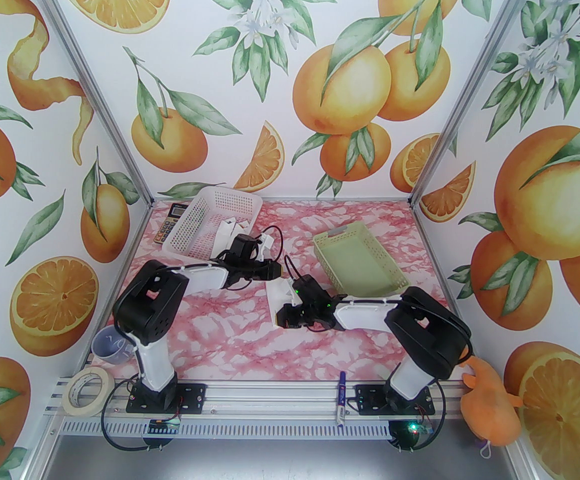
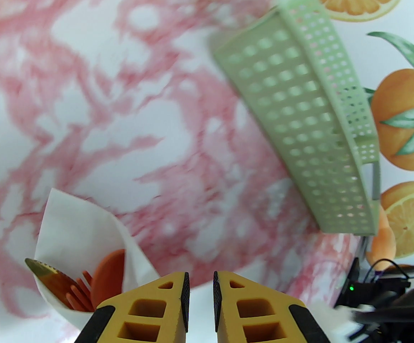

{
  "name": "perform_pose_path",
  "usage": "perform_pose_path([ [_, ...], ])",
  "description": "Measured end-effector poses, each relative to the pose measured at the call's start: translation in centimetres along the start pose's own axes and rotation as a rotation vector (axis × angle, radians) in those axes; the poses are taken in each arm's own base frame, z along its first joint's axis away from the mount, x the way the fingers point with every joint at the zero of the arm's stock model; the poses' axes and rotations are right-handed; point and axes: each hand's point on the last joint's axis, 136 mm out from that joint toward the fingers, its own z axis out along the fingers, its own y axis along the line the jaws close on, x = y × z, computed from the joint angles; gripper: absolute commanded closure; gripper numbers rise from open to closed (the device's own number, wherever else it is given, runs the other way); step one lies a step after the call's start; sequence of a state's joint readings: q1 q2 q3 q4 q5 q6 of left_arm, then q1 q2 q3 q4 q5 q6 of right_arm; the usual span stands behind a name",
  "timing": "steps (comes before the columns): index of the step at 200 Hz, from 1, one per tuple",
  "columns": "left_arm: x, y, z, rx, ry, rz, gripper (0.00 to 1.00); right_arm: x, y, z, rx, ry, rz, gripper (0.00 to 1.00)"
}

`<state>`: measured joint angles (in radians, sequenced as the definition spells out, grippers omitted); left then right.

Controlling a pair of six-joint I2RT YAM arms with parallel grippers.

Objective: Place the utensils on the paper napkin and roll it up

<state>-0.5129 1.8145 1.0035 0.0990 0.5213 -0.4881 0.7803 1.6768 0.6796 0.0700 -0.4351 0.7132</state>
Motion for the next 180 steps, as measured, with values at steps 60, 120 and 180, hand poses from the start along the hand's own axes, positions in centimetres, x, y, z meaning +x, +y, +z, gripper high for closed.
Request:
perform_pose_path([
  [60,1.5,-1.9,-2.5,0.039,-0.027,0.006,0.81,-0.1,0.0,0.0,-0.003,-0.002,-0.001,0.94],
  [120,3.9,-1.0,0.7,0.069,0.025,-0.047,0.83,0.1,-0.2,0.1,-0.009,0.004,0.068,0.94],
  [180,5.7,0.9,2.9,0.016,0.068,-0.067,0.87,0.0,-0.1,0.0,-0.013,0.002,0.039,0.94],
])
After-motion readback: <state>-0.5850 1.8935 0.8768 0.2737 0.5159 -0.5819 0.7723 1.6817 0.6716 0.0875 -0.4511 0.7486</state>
